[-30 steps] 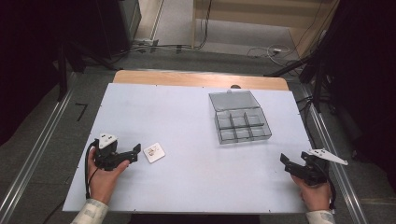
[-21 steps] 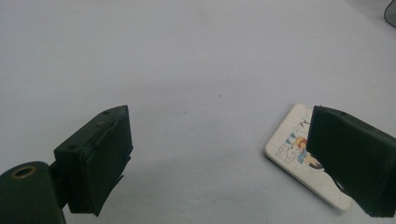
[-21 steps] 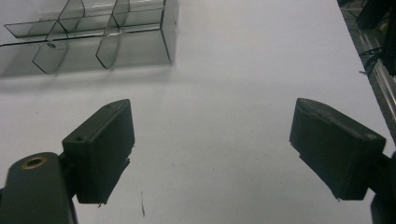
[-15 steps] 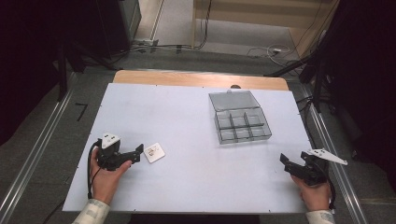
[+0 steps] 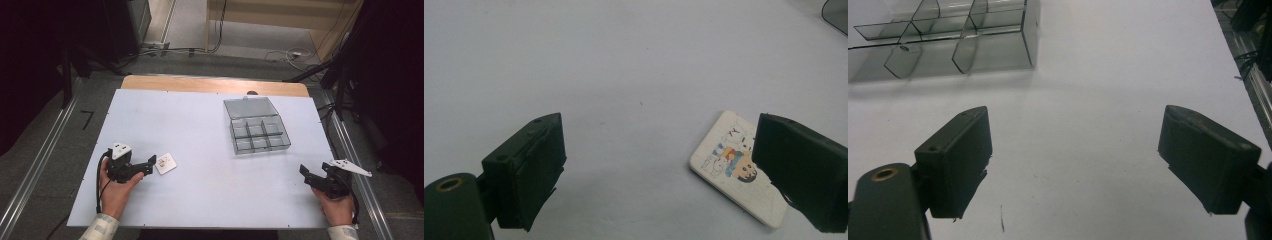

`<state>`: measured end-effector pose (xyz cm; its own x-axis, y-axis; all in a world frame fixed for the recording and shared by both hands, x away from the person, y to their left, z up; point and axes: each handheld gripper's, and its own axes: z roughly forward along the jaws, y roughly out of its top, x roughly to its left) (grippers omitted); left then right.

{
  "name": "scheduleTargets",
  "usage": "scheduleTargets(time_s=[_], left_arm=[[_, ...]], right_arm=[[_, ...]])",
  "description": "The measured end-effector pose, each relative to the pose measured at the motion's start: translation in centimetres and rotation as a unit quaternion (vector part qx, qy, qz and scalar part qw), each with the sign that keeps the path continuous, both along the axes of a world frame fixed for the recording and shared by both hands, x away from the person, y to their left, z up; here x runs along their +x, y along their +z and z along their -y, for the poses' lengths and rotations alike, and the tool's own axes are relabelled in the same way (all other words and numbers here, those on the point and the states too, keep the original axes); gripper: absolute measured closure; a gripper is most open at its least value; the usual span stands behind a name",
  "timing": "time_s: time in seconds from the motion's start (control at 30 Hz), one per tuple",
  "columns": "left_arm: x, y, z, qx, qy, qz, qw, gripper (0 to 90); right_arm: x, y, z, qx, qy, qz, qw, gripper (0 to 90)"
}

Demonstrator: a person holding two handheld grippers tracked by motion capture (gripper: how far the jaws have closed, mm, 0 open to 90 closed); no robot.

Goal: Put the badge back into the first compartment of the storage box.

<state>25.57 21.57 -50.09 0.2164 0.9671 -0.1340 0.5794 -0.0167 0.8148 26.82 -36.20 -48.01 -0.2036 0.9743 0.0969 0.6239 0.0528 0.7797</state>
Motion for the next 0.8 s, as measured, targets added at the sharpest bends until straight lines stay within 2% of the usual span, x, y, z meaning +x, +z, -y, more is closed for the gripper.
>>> scheduleTargets(time_s=[0.8], left_arm=[[0.3, -0.4, 1.4, 0.007, -0.025, 0.0, 0.9997, 7.8]], right_arm=[[0.0, 0.0, -0.1, -0.001, 0.002, 0.0, 1.0, 12.4]])
